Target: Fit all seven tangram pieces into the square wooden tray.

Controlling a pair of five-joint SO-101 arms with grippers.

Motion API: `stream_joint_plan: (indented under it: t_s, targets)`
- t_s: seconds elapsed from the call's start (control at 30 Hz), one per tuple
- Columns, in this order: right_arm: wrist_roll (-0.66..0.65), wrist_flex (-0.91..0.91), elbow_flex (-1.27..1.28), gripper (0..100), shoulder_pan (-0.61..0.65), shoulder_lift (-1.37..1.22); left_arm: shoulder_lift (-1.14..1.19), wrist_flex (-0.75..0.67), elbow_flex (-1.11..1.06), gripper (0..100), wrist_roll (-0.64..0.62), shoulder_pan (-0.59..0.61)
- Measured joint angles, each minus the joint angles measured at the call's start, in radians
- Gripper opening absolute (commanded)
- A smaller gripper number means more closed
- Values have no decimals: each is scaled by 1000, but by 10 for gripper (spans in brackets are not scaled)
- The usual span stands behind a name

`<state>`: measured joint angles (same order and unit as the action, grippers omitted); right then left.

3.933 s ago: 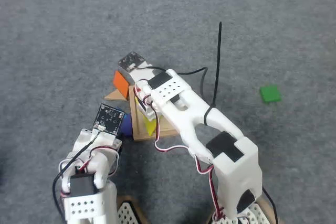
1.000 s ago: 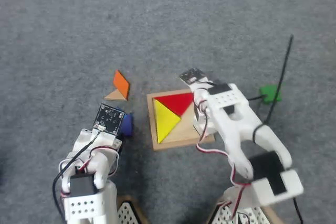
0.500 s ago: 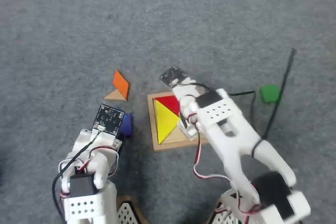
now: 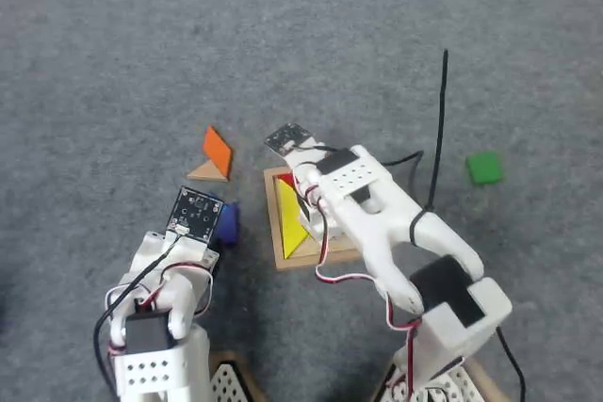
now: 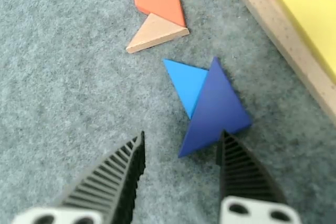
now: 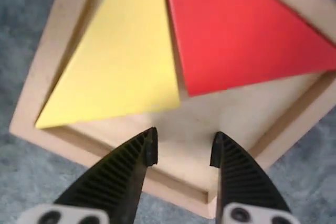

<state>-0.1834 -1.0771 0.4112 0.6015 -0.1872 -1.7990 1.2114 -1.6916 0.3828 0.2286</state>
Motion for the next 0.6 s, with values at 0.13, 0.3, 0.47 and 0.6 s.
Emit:
stream_joint_plan:
  t_s: [0.13,0.3,0.47,0.6]
  targets:
    - [0,20,-55,194,0,-38,0,0,0,207,0,0]
    - [0,31,-84,194,3,-57,0,0,0,207,0,0]
    - [26,38,-84,192,17,-55,0,0,0,207,0,0]
    - [55,32,-72,193,15,58,0,0,0,207,0,0]
